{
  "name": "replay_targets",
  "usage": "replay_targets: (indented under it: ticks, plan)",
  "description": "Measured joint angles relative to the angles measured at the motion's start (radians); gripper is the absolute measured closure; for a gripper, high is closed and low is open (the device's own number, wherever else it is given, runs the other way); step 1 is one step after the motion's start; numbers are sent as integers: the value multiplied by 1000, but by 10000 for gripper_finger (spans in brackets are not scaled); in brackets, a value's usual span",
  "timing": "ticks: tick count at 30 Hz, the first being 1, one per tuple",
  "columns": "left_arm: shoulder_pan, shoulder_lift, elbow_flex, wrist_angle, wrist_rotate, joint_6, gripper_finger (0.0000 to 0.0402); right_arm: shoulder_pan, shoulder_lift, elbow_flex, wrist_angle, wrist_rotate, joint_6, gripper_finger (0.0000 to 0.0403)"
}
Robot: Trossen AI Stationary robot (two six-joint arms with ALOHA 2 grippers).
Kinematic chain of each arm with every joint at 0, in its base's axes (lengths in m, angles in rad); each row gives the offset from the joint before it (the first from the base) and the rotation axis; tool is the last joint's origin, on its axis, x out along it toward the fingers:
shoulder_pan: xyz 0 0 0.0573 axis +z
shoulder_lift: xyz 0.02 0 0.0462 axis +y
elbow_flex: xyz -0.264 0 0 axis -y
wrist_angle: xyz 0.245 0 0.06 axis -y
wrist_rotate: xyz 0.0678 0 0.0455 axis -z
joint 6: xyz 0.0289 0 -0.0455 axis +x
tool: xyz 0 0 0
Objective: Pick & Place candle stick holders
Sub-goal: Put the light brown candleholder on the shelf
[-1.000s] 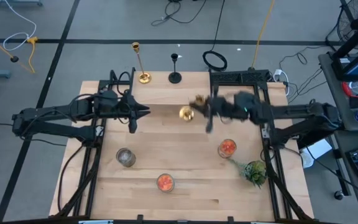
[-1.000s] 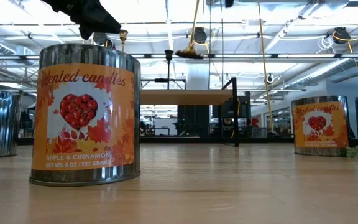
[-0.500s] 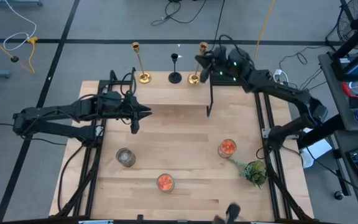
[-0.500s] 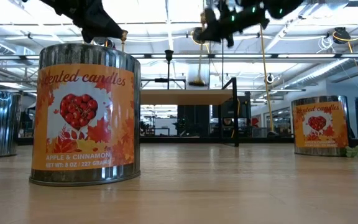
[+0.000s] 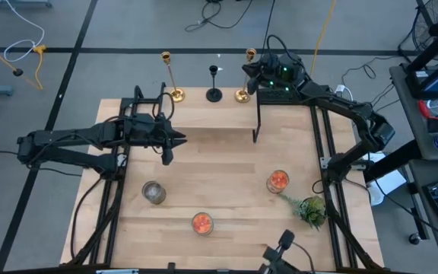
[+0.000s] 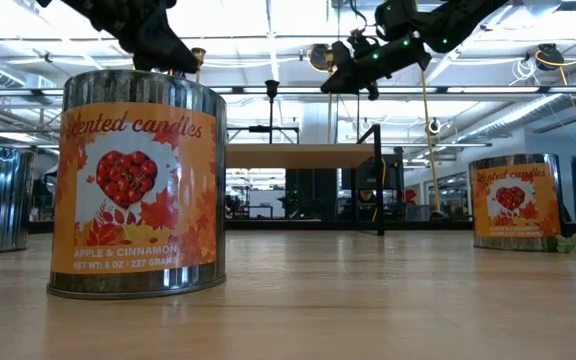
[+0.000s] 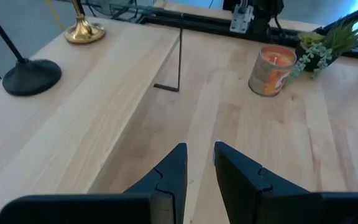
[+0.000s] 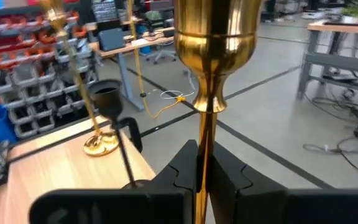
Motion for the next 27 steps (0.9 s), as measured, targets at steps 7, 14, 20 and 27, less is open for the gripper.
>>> replay_targets:
  ticks: [7,14,20,27]
  plan:
    - [0,-1,0,0,0,-5,316,6,-1,0,-16,-3,-69,390]
    - [0,-1,0,-4,0,-7,316,9,-1,0,-24,-3,-73,390]
    - [0,-1,0,-4,0,-16,316,9,-2,0,-50,-3,-104,389]
    - [0,-1,0,-4,0,-19,316,9,6,-3,-81,0,-122,352]
